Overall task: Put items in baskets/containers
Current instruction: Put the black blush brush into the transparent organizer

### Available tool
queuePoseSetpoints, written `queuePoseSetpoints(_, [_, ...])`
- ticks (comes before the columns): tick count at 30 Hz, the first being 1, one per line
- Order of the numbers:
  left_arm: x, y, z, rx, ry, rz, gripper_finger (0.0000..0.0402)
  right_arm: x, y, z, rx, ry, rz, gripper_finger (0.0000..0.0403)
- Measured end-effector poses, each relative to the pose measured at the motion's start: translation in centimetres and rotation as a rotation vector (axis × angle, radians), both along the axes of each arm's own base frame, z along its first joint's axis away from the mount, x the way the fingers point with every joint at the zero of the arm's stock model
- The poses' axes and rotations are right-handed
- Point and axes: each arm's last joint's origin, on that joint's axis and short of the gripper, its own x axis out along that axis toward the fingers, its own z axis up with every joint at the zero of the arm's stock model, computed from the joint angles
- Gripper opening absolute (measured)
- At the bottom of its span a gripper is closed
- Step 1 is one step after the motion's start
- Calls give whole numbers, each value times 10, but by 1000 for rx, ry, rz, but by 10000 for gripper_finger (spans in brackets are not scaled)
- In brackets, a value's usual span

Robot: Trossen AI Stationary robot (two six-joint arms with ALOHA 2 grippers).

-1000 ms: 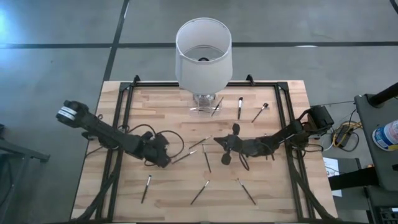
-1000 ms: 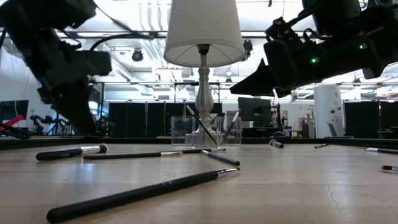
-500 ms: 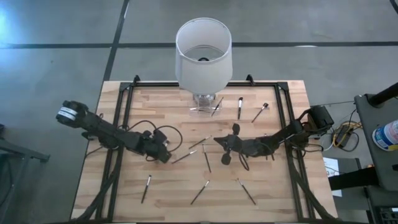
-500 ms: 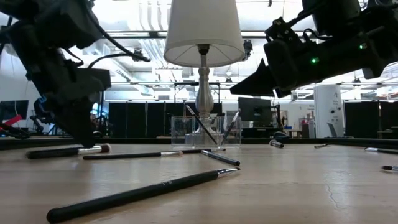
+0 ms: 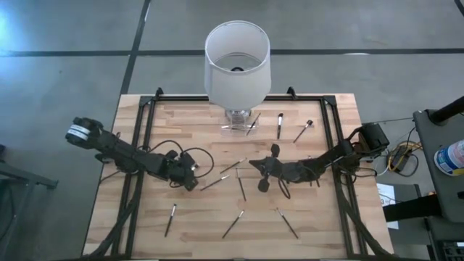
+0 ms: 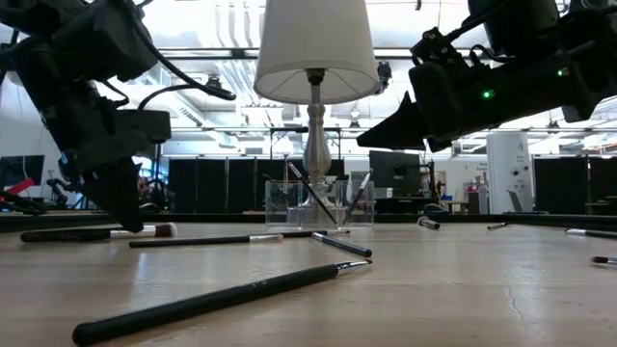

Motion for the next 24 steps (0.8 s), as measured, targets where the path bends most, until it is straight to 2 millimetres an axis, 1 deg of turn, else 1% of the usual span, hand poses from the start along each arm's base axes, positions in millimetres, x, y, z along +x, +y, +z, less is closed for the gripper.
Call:
queuePoseSetpoints(6, [0, 0, 0, 31, 21, -59, 56, 0, 0, 0, 2, -1, 1, 9])
queuePoseSetpoints(15, [3, 4, -13, 45, 86, -28, 56, 0, 0, 0, 3, -1, 1, 9])
queuePoseSetpoints(21, [4, 5, -14, 49, 94, -40, 56, 0, 0, 0, 3, -1, 1, 9])
queuePoseSetpoints(24, [4, 5, -15, 63, 107, -80, 56, 0, 0, 0, 3, -1, 1, 9])
